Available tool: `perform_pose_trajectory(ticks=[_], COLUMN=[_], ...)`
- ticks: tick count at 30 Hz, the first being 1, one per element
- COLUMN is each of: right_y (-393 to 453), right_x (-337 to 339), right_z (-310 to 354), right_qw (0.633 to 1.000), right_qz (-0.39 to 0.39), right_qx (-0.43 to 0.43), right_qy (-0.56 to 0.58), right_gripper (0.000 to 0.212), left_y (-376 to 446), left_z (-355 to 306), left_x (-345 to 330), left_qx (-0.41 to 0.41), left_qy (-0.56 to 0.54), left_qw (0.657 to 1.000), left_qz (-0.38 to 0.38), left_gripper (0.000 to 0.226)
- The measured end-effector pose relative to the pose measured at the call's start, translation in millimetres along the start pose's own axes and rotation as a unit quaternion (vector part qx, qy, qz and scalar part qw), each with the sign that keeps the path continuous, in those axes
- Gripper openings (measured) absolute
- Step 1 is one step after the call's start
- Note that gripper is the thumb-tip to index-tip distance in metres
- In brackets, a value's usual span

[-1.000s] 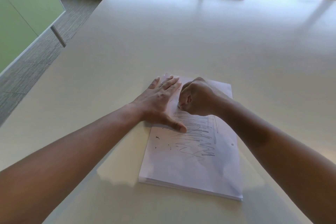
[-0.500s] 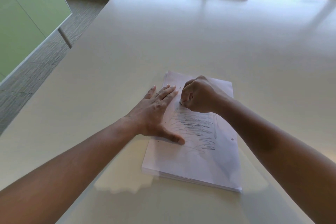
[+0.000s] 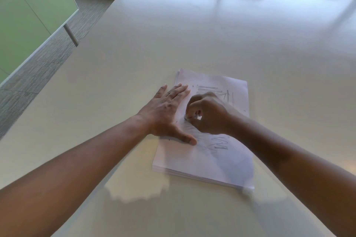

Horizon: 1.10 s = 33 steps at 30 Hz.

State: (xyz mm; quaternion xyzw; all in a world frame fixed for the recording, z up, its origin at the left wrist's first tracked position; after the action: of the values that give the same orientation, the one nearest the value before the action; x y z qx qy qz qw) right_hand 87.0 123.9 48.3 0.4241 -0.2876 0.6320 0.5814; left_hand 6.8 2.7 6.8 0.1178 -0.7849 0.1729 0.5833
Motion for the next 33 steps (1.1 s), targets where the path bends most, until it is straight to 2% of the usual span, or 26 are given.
perform_pose_trajectory(ticks=[8,14,20,22,27,33], right_y=[13.0,-5.5,13.8,10.9,-5.7,8.0], right_x=[6.5,-5.7,3.8,0.7,-8.9,0.3], right_z=[-26.1,2.4,-24.0,-20.3,0.8,-18.0], right_qw=[0.993,1.0,0.994,0.994,1.0,0.995], right_qz=[-0.091,-0.002,-0.089,-0.092,-0.028,-0.096], right_qx=[-0.069,0.015,-0.054,-0.052,0.002,-0.032], right_qy=[-0.012,0.001,-0.014,-0.015,0.01,0.008], right_gripper=[0.012,0.013,0.013,0.014,0.014,0.012], left_y=[0.4,0.0,0.0,-0.1,-0.6,-0.3], left_z=[0.9,1.9,1.6,1.6,0.6,0.4], left_x=[-1.1,-2.7,-2.3,-2.4,-2.4,-2.0], left_qx=[0.006,0.006,0.004,0.005,0.005,0.003], left_qy=[-0.007,-0.003,-0.007,-0.008,-0.003,-0.01], left_qw=[1.0,1.0,1.0,1.0,1.0,1.0], left_qz=[-0.007,-0.01,-0.014,-0.012,-0.012,-0.015], left_gripper=[0.164,0.163,0.166,0.166,0.162,0.164])
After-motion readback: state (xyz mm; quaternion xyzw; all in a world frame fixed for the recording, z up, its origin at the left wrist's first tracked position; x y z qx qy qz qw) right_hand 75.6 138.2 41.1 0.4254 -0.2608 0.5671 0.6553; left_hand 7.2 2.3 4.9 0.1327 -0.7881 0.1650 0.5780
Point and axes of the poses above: each hand's wrist, its own y-axis towards the middle knuckle, its own x-axis out of the back of the hand, z = x × y, the point moved 4 cm from there along y, towards the middle knuckle, and after that the axes turned 6 degrees about -x, right-handed, at the moved point
